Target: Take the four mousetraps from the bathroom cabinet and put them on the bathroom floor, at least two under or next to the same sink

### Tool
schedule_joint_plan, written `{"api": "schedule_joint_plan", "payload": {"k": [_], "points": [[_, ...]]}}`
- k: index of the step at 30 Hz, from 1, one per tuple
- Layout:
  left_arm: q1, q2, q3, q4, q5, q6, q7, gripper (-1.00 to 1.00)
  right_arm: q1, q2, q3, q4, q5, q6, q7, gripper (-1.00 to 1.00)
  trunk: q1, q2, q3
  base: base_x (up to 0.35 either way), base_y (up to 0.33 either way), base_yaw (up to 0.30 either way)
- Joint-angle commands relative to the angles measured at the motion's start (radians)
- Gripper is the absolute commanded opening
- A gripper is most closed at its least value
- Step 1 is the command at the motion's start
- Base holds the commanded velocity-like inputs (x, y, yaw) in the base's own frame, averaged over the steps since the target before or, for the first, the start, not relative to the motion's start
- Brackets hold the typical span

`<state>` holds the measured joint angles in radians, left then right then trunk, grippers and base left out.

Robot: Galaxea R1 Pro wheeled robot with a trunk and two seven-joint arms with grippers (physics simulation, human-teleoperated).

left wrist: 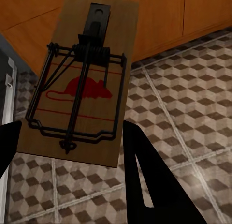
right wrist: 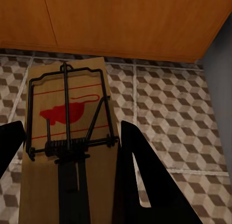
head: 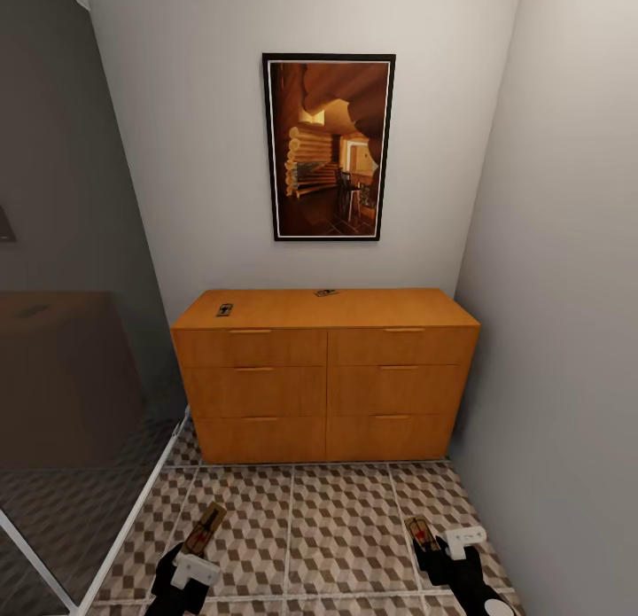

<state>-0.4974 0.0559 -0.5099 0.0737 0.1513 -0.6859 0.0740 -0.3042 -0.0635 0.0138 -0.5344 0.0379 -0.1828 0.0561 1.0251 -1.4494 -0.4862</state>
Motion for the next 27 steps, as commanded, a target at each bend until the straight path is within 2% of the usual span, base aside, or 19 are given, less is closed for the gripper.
{"api": "schedule_joint_plan", "payload": {"k": [1, 8, 26, 27], "points": [[-0.001, -0.001, -0.009, 0.003, 0.002, -0.005, 0.007, -1.00, -0.001, 0.000, 0.001, 0.001, 0.003, -0.003, 0.000, -1.00, 0.000, -0.001, -0.001, 0.000, 0.000, 0.000], [-0.001, -0.001, -0.008, 0.003, 0.002, -0.004, 0.007, -1.00, -0.001, 0.001, 0.001, 0.002, 0.003, -0.003, -0.005, -1.00, 0.000, -0.001, -0.002, 0.000, 0.000, 0.053], [-0.001, -0.001, -0.007, 0.003, 0.004, -0.003, 0.007, -1.00, -0.001, 0.001, 0.000, 0.004, 0.003, -0.003, -0.015, -1.00, 0.000, -0.001, -0.015, 0.000, 0.000, 0.242], [-0.001, -0.001, -0.007, 0.003, 0.012, -0.003, 0.007, -1.00, -0.001, 0.000, -0.001, 0.004, 0.003, -0.003, -0.015, -1.00, 0.000, -0.001, -0.016, 0.000, 0.000, 0.234]]}}
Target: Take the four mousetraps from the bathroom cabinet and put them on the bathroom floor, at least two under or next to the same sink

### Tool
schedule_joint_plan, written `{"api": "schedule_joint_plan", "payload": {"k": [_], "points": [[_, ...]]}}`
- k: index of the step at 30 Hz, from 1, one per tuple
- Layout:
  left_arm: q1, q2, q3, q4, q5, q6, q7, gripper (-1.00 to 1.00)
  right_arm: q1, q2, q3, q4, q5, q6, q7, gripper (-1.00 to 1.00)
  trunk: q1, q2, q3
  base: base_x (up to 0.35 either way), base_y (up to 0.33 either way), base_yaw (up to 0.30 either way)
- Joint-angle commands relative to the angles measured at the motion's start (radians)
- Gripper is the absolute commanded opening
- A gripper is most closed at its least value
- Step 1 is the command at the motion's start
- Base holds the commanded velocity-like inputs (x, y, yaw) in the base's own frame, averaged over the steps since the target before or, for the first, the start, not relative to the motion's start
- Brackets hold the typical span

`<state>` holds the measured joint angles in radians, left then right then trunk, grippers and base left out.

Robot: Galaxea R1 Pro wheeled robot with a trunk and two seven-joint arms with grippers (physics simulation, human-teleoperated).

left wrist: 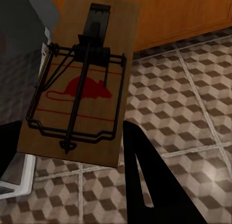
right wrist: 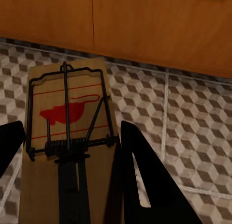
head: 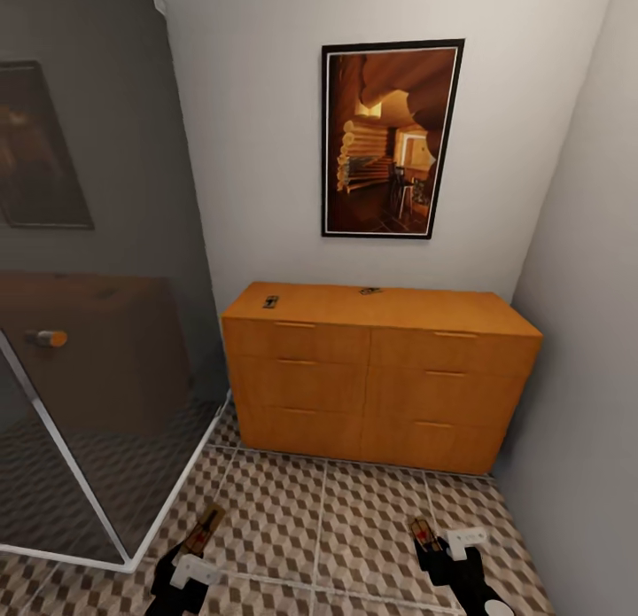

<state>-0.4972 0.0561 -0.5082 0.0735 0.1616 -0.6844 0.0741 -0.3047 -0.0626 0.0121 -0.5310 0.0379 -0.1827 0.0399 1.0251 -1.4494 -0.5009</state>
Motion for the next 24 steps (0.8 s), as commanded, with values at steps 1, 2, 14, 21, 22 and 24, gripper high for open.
{"api": "schedule_joint_plan", "payload": {"k": [1, 2, 14, 21, 22, 24], "points": [[-0.001, -0.001, -0.009, 0.003, 0.012, -0.004, 0.007, -1.00, 0.000, -0.001, 0.001, 0.000, 0.004, -0.003, 0.000, -1.00, 0.000, -0.001, -0.002, 0.000, 0.000, 0.229], [-0.001, -0.001, -0.009, 0.003, 0.041, -0.005, 0.007, -1.00, -0.001, -0.001, 0.000, 0.000, 0.004, -0.003, 0.000, -1.00, 0.000, -0.001, -0.003, 0.000, 0.000, 0.225], [-0.001, 0.000, -0.009, 0.003, 0.198, -0.006, 0.007, -1.00, -0.001, 0.000, 0.002, 0.000, 0.004, -0.003, 0.000, -1.00, 0.000, -0.001, -0.011, 0.000, 0.000, 0.215], [-0.001, -0.001, -0.009, 0.003, 0.208, -0.005, 0.007, -1.00, -0.001, 0.001, 0.002, 0.000, 0.004, -0.003, 0.000, -1.00, 0.000, -0.001, -0.017, 0.000, 0.000, 0.198], [-0.001, -0.001, -0.009, 0.003, 0.208, -0.005, 0.007, -1.00, -0.001, 0.001, 0.002, 0.000, 0.004, -0.003, 0.000, -1.00, 0.000, -0.001, -0.017, 0.000, 0.000, 0.186], [-0.001, -0.001, -0.009, 0.003, 0.208, -0.004, 0.007, -1.00, -0.001, 0.001, 0.002, 0.000, 0.004, -0.003, 0.000, -1.00, 0.000, -0.001, -0.019, 0.000, 0.000, 0.182]]}}
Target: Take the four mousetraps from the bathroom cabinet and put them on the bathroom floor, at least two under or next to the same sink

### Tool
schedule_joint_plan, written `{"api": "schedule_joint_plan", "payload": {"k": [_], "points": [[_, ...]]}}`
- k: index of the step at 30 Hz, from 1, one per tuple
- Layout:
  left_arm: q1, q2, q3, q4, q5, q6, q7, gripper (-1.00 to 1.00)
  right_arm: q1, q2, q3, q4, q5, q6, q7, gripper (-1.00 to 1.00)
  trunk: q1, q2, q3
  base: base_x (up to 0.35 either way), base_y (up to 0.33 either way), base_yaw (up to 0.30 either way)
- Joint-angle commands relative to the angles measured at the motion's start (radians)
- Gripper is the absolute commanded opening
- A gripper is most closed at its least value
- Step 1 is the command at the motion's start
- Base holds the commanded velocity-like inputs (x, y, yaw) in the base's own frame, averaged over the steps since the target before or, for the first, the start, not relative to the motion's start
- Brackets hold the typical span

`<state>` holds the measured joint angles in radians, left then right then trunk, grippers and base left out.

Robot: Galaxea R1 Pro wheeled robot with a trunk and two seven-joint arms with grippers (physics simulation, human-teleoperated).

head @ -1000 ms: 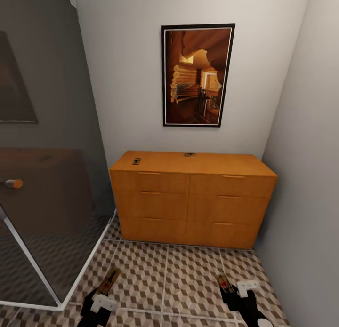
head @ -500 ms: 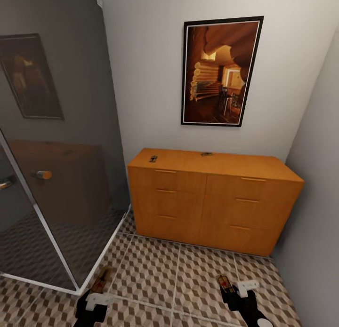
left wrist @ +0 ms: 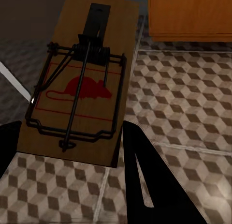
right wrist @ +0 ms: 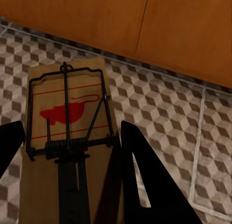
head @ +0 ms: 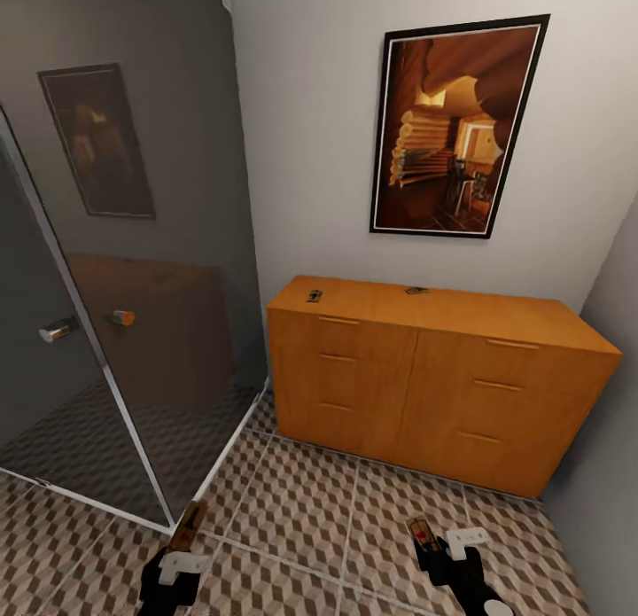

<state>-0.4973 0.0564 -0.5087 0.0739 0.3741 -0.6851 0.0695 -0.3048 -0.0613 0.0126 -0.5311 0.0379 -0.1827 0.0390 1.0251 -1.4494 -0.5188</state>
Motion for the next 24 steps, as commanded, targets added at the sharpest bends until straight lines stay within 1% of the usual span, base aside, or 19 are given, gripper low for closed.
{"api": "schedule_joint_plan", "payload": {"k": [1, 18, 21, 24], "points": [[-0.001, 0.000, -0.008, 0.003, -0.005, -0.004, 0.011, -1.00, 0.000, -0.001, 0.001, 0.000, 0.004, -0.003, 0.001, -1.00, 0.000, -0.001, -0.002, 0.000, 0.000, 0.183], [-0.001, -0.001, -0.008, 0.003, -0.004, -0.004, 0.010, -1.00, 0.000, -0.002, 0.001, 0.000, 0.003, -0.003, 0.001, -1.00, 0.000, -0.001, -0.012, 0.000, 0.000, 0.186], [-0.001, -0.001, -0.008, 0.003, 0.005, -0.004, 0.011, -1.00, 0.000, -0.002, 0.001, 0.000, 0.004, -0.003, 0.001, -1.00, 0.000, -0.001, -0.014, 0.000, 0.000, 0.185], [-0.001, 0.000, -0.008, 0.003, 0.037, -0.004, 0.012, -1.00, 0.000, -0.002, 0.001, 0.000, 0.003, -0.004, 0.001, -1.00, 0.000, -0.001, -0.015, 0.000, 0.000, 0.185]]}}
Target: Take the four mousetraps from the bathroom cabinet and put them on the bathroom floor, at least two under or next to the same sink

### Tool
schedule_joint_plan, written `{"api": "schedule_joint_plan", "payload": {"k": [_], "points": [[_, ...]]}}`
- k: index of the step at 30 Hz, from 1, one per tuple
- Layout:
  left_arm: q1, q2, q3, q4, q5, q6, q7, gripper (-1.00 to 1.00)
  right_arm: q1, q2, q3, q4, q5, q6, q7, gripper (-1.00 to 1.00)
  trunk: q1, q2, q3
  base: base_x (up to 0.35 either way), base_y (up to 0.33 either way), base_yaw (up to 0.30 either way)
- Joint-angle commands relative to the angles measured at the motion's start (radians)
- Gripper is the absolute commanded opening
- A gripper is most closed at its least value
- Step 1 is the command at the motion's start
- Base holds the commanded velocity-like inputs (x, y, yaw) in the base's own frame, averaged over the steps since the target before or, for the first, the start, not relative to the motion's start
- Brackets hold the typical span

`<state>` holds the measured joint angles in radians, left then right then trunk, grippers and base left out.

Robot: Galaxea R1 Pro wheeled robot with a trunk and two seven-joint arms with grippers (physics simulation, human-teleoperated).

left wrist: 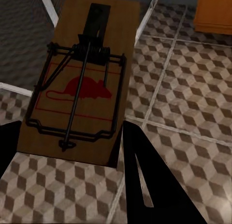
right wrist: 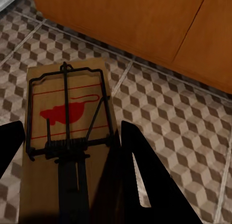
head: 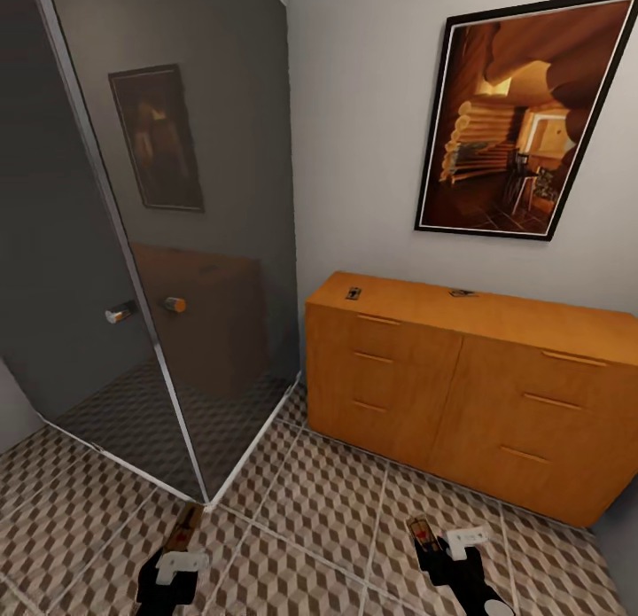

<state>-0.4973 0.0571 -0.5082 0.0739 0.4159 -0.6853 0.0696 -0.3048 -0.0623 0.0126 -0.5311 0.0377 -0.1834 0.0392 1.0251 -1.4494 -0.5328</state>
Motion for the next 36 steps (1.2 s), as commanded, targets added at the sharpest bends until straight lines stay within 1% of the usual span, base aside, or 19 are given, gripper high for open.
{"api": "schedule_joint_plan", "payload": {"k": [1, 2, 5, 9, 36], "points": [[-0.001, -0.001, -0.009, 0.003, 0.008, -0.004, 0.012, -1.00, 0.000, -0.001, 0.001, 0.000, 0.004, -0.003, 0.001, -1.00, 0.000, -0.001, -0.002, 0.000, 0.000, 0.185], [-0.001, -0.001, -0.009, 0.003, 0.014, -0.004, 0.012, -1.00, 0.000, -0.001, 0.001, 0.000, 0.004, -0.003, 0.001, -1.00, 0.000, -0.001, -0.002, 0.000, 0.000, 0.185], [-0.001, 0.000, -0.009, 0.003, 0.047, -0.004, 0.012, -1.00, 0.000, 0.001, 0.001, 0.000, 0.004, -0.002, 0.001, -1.00, 0.000, -0.001, -0.003, 0.000, 0.000, 0.185], [-0.001, 0.001, -0.009, 0.003, 0.061, -0.004, 0.012, -1.00, 0.000, 0.000, 0.001, 0.000, 0.004, -0.003, 0.001, -1.00, 0.000, -0.001, -0.005, 0.000, 0.000, 0.185], [0.000, 0.004, -0.008, 0.004, 0.069, -0.003, 0.012, -1.00, 0.000, 0.004, 0.003, 0.006, 0.004, -0.004, 0.001, -1.00, 0.000, -0.001, -0.020, 0.000, 0.000, 0.181]]}}
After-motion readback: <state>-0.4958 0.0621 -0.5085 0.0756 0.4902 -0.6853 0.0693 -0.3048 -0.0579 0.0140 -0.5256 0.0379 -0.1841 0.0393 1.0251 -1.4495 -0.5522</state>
